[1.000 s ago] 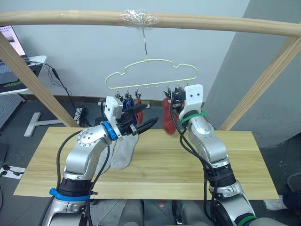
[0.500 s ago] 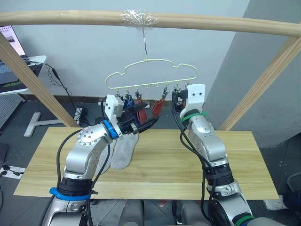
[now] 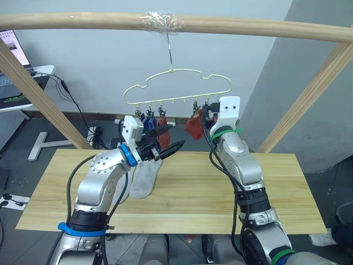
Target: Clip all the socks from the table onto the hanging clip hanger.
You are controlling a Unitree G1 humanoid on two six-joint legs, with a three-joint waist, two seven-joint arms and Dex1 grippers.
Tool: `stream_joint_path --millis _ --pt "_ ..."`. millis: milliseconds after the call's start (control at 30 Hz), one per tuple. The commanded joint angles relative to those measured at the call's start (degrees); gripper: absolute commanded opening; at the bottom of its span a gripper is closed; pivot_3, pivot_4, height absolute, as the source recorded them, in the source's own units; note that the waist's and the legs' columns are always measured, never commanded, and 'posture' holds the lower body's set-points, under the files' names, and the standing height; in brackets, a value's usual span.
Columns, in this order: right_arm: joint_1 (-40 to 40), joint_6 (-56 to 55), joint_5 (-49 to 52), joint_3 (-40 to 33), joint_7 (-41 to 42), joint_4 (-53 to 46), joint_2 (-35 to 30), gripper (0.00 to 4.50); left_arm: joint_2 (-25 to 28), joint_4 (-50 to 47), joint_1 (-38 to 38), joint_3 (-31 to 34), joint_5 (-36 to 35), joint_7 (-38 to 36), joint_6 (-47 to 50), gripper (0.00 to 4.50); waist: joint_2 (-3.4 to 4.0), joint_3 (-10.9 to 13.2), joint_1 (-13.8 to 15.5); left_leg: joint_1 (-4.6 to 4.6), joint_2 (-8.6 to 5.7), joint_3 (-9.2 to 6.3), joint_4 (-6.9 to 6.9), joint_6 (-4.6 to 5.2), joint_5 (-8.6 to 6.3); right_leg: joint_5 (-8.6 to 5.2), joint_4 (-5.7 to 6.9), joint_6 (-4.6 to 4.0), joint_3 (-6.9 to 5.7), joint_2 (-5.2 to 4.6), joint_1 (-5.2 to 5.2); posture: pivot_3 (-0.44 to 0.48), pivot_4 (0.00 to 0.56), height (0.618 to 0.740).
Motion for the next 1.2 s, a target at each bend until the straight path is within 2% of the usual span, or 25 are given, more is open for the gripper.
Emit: stream_joint_path --millis 33,100,133,567,867,1200 --pt "-1.8 -1.3 0.4 -0.3 -0.6 -0.7 1.6 1.05 0.1 -0.4 0.1 0.7 0.0 -0.4 -2.2 3.6 0.0 0.0 0.0 0.0 0.0 0.0 0.0 0.0 0.0 0.0 0.0 0.0 0.0 0.0 0.0 0.223 0.17 0.74" --pt "-2.0 -1.4 0.2 -0.1 -0.5 -0.6 1.8 0.45 0.2 0.0 0.2 0.7 0.0 -0.6 -2.7 3.6 0.0 0.0 0.0 -0.02 0.0 0.0 -0.01 0.0 0.0 0.0 -0.02 -0.01 0.0 0.0 0.0 0.223 0.17 0.74" --pt "-2.0 -1.4 0.1 0.0 -0.5 -0.6 1.8 0.34 0.3 0.1 0.2 0.7 0.1 -0.7 -2.9 3.6 0.0 0.0 0.1 -0.03 -0.01 0.0 -0.01 0.0 0.0 0.0 -0.03 0.0 0.0 -0.01 0.0 0.223 0.17 0.74" --pt "-3.1 -2.0 -0.2 0.6 -0.5 0.8 2.1 0.34 0.5 0.7 0.7 0.4 0.3 -0.7 -4.3 3.6 0.0 0.0 0.2 -0.02 -0.01 0.01 -0.01 0.0 0.0 0.0 -0.03 0.0 0.0 -0.02 0.0 0.236 0.165 0.74" --pt "-2.4 -1.1 -0.6 0.7 -1.3 0.0 2.3 3.46 0.5 0.7 1.0 0.4 0.3 -0.8 -4.6 3.6 0.0 0.0 0.2 -0.02 -0.01 0.01 -0.01 0.0 0.0 0.0 -0.02 0.0 0.0 -0.02 0.0 0.232 0.168 0.74" --pt "-1.5 0.0 0.0 0.3 -4.5 -0.9 3.6 3.46 0.5 1.0 0.7 0.2 0.4 -1.0 -4.6 3.6 0.0 0.0 0.1 -0.02 -0.01 0.01 -0.02 0.0 0.0 -0.01 -0.02 0.0 0.0 -0.02 -0.01 0.229 0.171 0.74"
